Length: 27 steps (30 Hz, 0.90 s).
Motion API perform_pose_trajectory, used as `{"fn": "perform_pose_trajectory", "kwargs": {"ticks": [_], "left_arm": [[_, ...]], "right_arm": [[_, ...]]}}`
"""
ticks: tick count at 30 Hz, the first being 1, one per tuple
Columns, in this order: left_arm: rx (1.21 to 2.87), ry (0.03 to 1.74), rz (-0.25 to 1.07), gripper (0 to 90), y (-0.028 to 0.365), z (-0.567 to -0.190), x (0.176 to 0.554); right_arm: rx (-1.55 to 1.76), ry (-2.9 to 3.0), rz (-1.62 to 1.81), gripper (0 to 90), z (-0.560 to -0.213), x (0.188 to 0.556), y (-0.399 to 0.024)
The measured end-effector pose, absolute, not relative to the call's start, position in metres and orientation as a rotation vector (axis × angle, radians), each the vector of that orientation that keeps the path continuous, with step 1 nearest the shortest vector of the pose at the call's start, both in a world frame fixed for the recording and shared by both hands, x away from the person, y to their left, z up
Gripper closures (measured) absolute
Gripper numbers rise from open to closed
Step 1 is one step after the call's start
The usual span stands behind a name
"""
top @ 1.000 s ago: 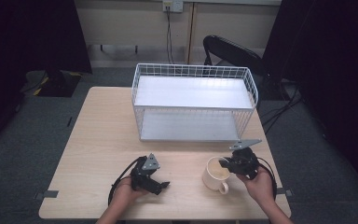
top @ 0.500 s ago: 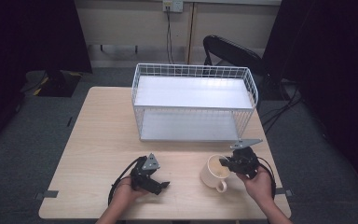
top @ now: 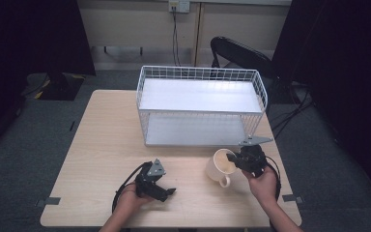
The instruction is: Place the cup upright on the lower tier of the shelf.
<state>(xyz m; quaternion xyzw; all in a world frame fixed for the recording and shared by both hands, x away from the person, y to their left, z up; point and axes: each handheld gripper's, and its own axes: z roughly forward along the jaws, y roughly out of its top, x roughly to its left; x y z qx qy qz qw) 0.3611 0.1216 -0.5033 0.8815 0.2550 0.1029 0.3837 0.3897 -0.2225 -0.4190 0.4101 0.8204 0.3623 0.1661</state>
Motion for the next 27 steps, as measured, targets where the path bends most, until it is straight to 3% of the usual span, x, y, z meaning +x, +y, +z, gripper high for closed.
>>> {"fn": "perform_pose_trajectory", "kwargs": {"ticks": [27], "left_arm": [[2.247,0.650,0.262,7.8,0.122,-0.503,0.361]], "right_arm": [[1.232,2.132,0.999,83.1,-0.418,0.416,-0.215]]}}
